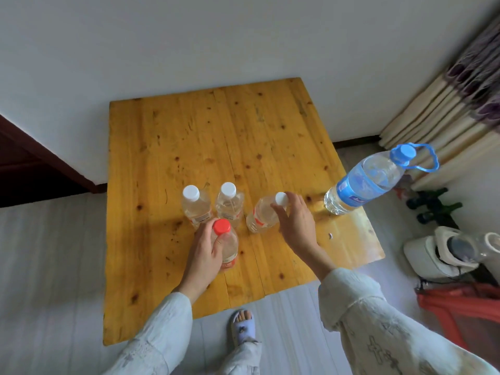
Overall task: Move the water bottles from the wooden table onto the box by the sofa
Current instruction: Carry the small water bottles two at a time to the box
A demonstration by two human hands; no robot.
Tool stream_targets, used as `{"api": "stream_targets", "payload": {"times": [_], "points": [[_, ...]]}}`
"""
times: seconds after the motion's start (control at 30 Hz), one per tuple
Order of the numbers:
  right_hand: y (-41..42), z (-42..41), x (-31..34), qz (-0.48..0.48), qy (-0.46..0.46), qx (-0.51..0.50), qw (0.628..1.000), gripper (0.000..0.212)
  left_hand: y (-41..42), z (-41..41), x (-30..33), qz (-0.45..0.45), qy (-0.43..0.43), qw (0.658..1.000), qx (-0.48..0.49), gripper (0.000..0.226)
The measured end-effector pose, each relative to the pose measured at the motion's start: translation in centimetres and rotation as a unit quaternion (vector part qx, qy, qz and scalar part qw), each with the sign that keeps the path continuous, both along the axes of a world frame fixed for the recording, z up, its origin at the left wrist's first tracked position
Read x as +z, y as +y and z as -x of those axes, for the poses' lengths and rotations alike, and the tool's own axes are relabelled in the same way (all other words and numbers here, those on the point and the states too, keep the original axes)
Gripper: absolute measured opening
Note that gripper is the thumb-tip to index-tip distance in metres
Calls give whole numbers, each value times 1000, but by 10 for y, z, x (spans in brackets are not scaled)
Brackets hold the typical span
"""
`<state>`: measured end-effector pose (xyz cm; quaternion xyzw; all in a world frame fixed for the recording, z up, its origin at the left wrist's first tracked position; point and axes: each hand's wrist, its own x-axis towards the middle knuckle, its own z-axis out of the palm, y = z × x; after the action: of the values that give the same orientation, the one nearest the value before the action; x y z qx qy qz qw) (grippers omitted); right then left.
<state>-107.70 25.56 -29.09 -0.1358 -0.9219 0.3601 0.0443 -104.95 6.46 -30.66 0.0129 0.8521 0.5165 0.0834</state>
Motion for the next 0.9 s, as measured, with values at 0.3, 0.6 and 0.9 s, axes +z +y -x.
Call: {"api": "stream_targets", "payload": {"times": [0.3,0.6,0.9], "points": [[67,-133,37,-39,59,-89,994,38,78,-38,34,-69,21,988,-134,25],[117,-378,78,-68,126,-299,943,38,193,-190,74,-114,47,922,-366,27],[103,-664,101,-83,138,-558,814,37,282,-429,96,-156,-17,776,-611,25]]}}
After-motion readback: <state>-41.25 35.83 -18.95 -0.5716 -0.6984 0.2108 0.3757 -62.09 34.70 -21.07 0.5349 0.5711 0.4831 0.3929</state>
